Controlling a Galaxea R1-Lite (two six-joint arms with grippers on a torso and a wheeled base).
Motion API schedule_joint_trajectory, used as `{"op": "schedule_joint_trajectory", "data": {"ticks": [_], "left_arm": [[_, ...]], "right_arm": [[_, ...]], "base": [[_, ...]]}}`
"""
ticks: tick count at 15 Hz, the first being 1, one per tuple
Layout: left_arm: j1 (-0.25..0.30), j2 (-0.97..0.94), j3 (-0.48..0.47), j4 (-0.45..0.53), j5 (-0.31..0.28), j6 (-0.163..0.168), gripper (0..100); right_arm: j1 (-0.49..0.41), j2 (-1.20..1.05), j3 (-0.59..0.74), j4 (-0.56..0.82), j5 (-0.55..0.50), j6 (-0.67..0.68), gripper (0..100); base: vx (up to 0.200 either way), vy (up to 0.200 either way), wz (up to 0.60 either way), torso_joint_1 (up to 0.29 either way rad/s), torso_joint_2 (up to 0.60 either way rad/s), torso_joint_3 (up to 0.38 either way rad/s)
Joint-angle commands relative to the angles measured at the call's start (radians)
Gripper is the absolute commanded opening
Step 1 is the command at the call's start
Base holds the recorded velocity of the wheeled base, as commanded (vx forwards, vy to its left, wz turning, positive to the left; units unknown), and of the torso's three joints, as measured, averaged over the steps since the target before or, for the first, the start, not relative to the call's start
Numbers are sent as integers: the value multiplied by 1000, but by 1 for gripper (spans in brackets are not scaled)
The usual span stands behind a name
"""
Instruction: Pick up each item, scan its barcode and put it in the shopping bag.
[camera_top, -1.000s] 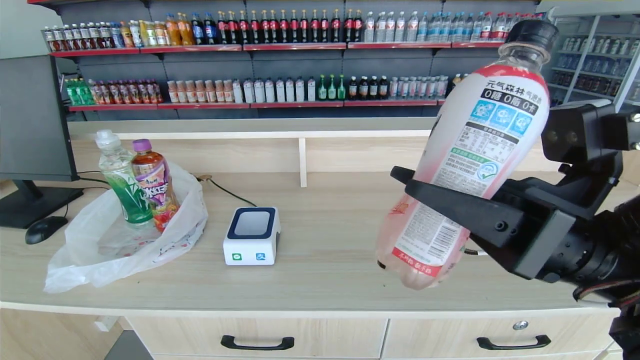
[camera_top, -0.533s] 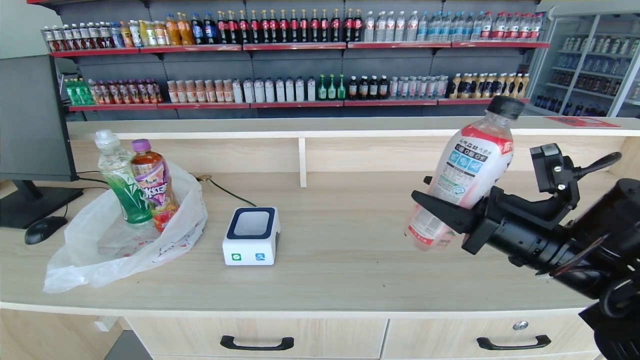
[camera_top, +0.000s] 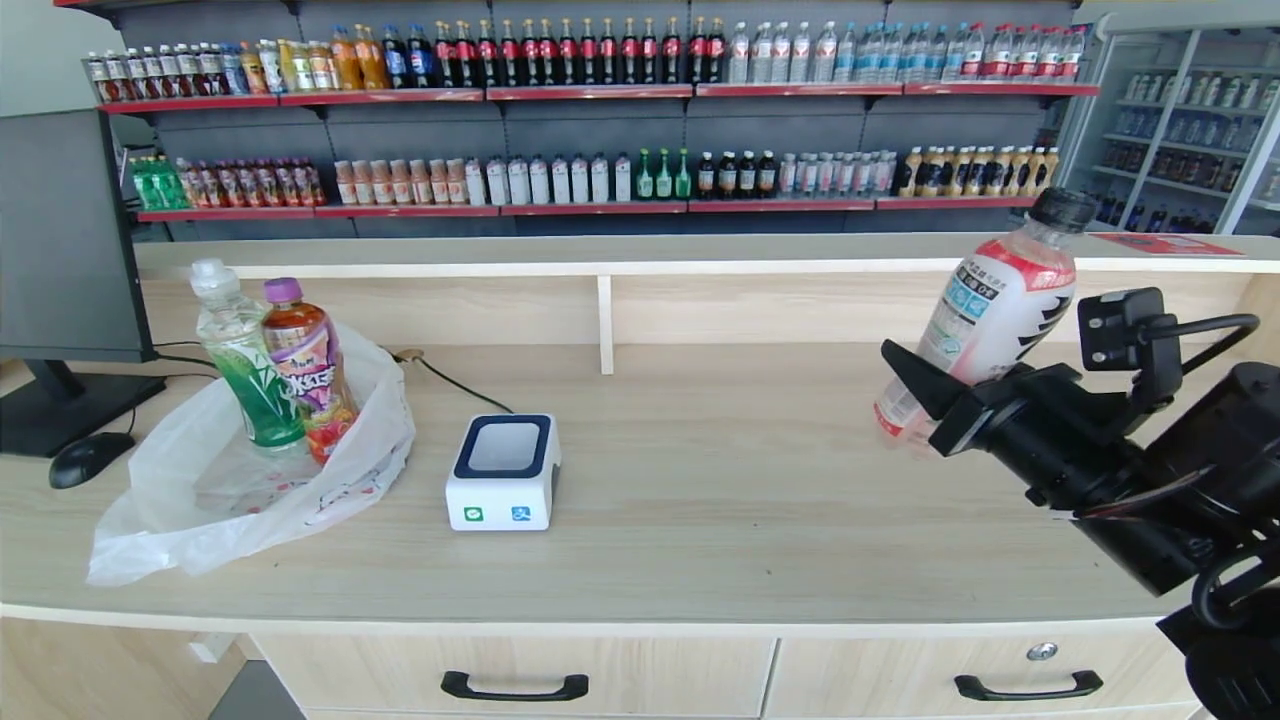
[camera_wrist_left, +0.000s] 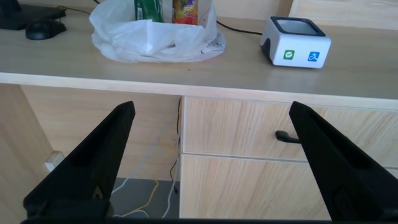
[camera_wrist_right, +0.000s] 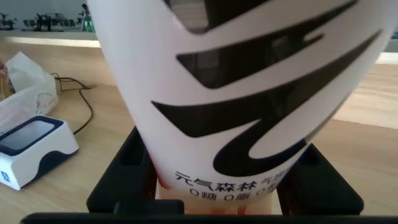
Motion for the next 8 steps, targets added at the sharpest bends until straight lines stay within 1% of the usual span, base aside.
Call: {"op": "schedule_joint_trajectory", "data": {"ticks": [1,2,4,6,8], "left_arm": [[0,0,0,0,0,0,100],[0,0,0,0,0,0,100],[0,0,0,0,0,0,100],[0,0,0,0,0,0,100],[0,0,0,0,0,0,100]], "right_arm": [[-16,-13,-65,-2,1,-35,0],[-20,-11,-74,-2,7,-63,0],[-32,-13,-66,-2,73,-125,0],[-44,-17,-65,-2,71,-124,0],[-72,-13,-95,-2,71,-124,0]], "base": [[0,0,0,0,0,0],[0,0,0,0,0,0],[0,0,0,0,0,0],[0,0,0,0,0,0],[-200,0,0,0,2,2]]}}
